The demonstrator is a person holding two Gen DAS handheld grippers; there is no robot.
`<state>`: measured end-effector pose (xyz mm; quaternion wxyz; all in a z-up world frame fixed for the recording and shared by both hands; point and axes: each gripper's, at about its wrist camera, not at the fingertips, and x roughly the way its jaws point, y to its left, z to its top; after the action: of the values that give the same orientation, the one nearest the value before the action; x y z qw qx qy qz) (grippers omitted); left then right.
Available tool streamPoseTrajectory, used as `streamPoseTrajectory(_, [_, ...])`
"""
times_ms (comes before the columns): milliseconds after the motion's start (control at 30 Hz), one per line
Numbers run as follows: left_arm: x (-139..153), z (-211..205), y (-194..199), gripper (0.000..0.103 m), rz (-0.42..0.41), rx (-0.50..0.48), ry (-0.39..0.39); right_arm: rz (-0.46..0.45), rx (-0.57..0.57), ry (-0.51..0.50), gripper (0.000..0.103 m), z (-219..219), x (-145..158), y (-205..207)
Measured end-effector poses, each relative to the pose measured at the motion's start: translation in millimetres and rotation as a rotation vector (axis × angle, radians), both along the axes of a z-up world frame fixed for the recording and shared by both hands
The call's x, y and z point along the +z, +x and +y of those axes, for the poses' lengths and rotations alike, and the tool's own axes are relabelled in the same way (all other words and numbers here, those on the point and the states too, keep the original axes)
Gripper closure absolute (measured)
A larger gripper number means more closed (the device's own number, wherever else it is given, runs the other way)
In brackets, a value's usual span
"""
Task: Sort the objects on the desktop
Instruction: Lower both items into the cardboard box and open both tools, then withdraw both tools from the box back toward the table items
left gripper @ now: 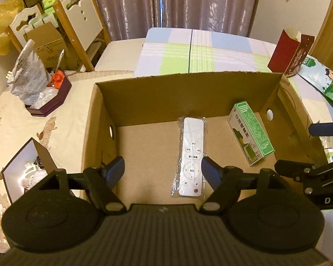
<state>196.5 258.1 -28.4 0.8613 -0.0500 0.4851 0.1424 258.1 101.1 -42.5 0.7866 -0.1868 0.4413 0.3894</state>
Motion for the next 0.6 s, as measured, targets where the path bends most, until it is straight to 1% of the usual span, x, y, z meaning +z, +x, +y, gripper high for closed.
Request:
streamPoseTrajectory(200, [10, -7, -11, 0.029, -0.013, 0.010, 0.016, -0.007, 0.002, 0.011, 0.011, -7, 3, -4])
streamPoseTrajectory(333, [17, -13, -17, 0.019, -0.031, 0.017, 0.036, -0.008, 0.003, 0.028, 0.011, -14, 6, -7])
streamPoseTrajectory(600, [30, -26, -33, 0.019, -0.057, 0.033, 0.055, -0.012, 0.015, 0.051, 0.011, -26, 14, -16])
